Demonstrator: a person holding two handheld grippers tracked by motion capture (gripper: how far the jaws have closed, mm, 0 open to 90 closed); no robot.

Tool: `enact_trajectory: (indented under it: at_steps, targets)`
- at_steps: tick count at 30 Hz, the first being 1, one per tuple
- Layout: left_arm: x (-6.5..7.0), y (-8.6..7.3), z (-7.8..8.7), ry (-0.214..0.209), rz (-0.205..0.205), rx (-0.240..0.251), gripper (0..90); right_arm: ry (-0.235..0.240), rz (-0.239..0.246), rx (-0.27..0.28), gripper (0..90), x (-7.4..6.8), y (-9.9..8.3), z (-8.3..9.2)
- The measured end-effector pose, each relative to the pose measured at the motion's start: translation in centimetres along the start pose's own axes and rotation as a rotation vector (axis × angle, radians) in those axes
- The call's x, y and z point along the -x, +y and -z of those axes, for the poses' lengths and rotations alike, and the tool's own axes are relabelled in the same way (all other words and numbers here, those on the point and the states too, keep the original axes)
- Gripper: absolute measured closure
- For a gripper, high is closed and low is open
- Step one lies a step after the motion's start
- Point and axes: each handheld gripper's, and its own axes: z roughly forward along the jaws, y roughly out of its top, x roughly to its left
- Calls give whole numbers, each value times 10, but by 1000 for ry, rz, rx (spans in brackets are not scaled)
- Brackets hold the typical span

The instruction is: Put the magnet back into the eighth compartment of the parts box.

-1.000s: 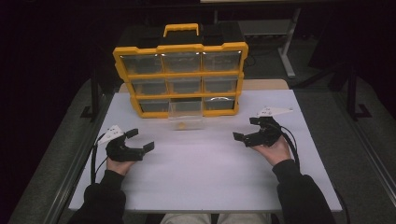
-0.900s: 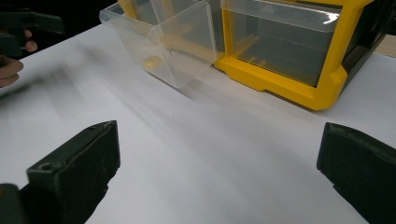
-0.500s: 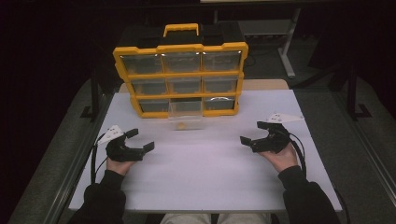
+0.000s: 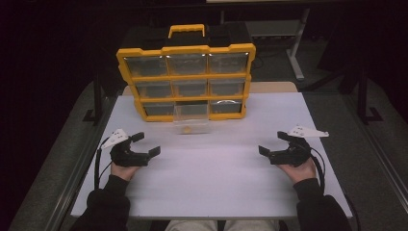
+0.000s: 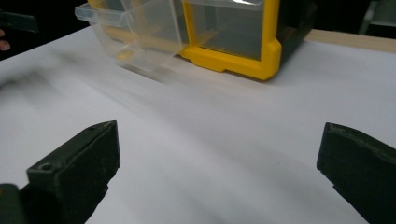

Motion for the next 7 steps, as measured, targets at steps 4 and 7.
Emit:
enact_trajectory:
  at_steps: [4,7]
  targets:
    - [-1,0,-1,-3,4,1,0,-13,-12,5,0,2,-7,7]
    - [-2,0,-2,-5,10,1,0,-15,-14,12,0,1,-9,10]
